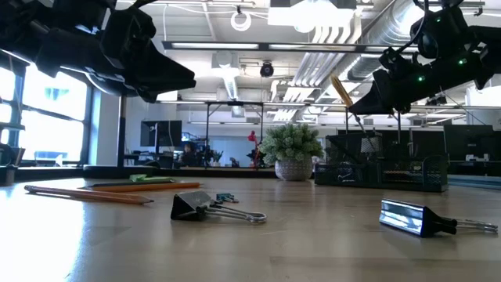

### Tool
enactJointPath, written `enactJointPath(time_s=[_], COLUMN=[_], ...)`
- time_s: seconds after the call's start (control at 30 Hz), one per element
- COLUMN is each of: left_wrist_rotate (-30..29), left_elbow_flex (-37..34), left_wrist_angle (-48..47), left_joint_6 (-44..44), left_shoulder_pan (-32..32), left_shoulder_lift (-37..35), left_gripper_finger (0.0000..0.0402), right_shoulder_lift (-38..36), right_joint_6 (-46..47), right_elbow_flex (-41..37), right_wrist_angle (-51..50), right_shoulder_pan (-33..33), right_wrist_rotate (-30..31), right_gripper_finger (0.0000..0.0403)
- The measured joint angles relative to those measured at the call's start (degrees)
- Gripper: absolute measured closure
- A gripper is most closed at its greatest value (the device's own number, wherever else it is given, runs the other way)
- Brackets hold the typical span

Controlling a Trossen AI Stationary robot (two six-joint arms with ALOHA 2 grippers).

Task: Pick and place office supplies into organizer
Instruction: Put the yellow scissors into the desk organizer, then put the bottom orange pencil into the desk organizer

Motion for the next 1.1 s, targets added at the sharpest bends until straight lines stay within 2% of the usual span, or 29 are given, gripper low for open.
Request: enactJointPath(time_s=[0.43, 0.53, 0.8, 0.9, 1.1], left_wrist_rotate=[0.0, 0.0, 0.0, 0.0, 0.0], left_elbow_flex=[0.0, 0.0, 0.0, 0.0, 0.0], left_wrist_angle=[0.0, 0.0, 0.0, 0.0, 0.0], left_joint_6=[0.0, 0.0, -0.1, -0.1, -0.1], left_shoulder_pan=[0.0, 0.0, 0.0, 0.0, 0.0], left_shoulder_lift=[0.0, 0.0, 0.0, 0.0, 0.0], left_gripper_finger=[0.0273, 0.0273, 0.0273, 0.0273, 0.0273], right_shoulder_lift=[0.0, 0.0, 0.0, 0.0, 0.0], right_joint_6=[1.5, 1.7, 2.6, 2.6, 2.6], right_elbow_flex=[0.0, 0.0, 0.0, 0.0, 0.0], right_wrist_angle=[-0.8, -0.8, -0.8, -0.8, 0.7], right_shoulder_pan=[0.0, 0.0, 0.0, 0.0, 0.2], right_wrist_rotate=[0.7, 0.7, 4.3, 4.7, 3.9], right_gripper_finger=[0.0288, 0.0263, 0.0163, 0.0150, 0.0153])
